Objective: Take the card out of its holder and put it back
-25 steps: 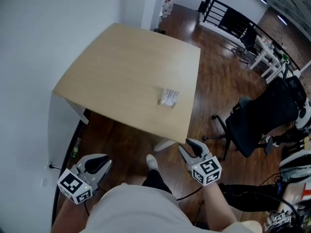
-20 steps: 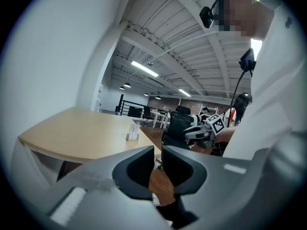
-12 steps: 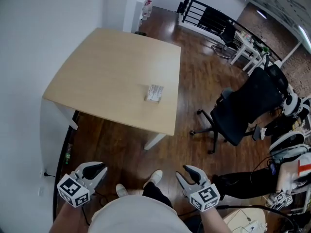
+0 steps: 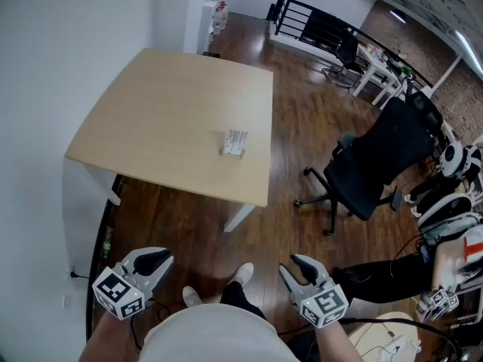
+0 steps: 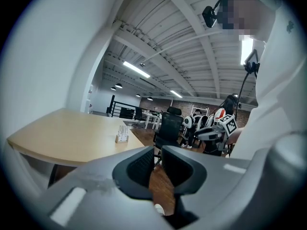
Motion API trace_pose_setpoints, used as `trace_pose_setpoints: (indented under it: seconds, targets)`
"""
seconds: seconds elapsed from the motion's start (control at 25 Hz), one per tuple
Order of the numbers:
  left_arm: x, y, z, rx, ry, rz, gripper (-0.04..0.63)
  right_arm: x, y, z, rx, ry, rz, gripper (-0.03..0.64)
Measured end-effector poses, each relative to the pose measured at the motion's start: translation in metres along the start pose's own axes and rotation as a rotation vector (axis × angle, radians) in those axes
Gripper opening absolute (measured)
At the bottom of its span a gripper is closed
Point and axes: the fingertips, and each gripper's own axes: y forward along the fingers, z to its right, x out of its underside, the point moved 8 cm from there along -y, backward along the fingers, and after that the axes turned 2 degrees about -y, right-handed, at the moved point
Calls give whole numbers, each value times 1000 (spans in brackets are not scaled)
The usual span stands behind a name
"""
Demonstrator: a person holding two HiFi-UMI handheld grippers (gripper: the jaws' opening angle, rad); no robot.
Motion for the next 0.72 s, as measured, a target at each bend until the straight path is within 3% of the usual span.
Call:
trace_pose_setpoints:
  seconds: [0.72]
  targets:
    - [5, -8, 9, -29, -15, 2, 49, -4, 9, 0, -33, -28, 2, 141]
